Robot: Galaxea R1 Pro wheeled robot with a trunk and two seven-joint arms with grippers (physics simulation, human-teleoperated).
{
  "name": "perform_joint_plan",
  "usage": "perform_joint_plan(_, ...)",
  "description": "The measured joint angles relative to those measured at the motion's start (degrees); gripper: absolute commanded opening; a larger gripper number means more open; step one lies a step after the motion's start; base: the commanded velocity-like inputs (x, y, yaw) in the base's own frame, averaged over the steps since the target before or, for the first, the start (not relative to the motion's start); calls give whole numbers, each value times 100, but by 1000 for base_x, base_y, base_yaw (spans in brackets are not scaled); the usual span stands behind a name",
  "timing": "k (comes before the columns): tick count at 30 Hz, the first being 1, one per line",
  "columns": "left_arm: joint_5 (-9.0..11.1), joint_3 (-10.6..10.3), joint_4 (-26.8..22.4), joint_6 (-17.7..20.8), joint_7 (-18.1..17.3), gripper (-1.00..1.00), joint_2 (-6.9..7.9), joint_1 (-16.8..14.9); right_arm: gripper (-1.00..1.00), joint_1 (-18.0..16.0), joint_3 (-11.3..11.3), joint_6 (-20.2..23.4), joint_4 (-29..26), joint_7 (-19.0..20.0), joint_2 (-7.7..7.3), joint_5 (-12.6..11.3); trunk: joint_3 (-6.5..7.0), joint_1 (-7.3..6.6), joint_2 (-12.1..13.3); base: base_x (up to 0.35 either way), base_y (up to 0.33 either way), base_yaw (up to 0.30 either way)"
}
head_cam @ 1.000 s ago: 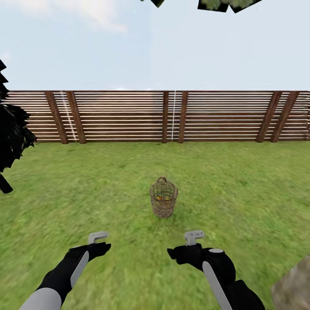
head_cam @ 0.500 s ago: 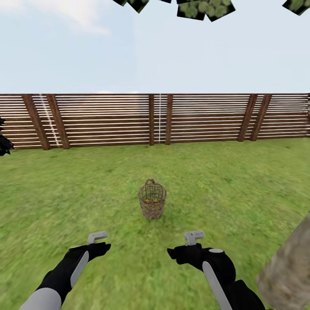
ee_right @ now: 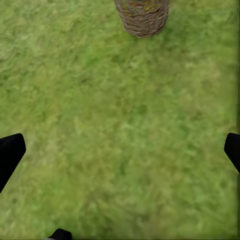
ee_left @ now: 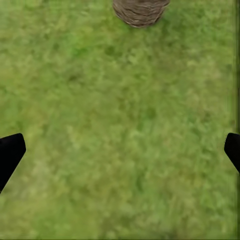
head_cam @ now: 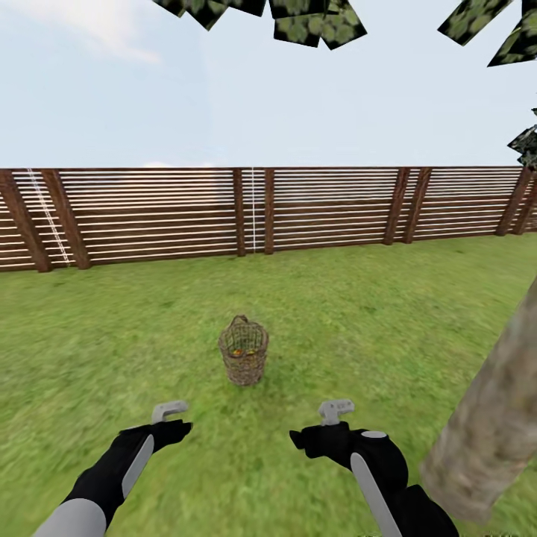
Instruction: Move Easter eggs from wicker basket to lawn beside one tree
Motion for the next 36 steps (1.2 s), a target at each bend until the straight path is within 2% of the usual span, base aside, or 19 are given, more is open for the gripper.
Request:
perform_joint_plan(10, 9, 2, -2, 1, 0, 100, 1, 1, 100, -1, 8, 0, 1, 0, 0, 1, 48, 0, 0, 0, 0, -132)
perform_joint_plan(18, 140, -4, -41, -15, 3, 100, 6, 5, 100, -1, 8, 0, 1, 0, 0, 2, 52, -1, 0, 31, 0, -12)
perform_joint_plan(36, 159, -5, -33, -25, 16, 100, 24, 4, 100, -1, 26, 10, 10, 0, 1, 3, 52, -3, 0, 296, -20, -1)
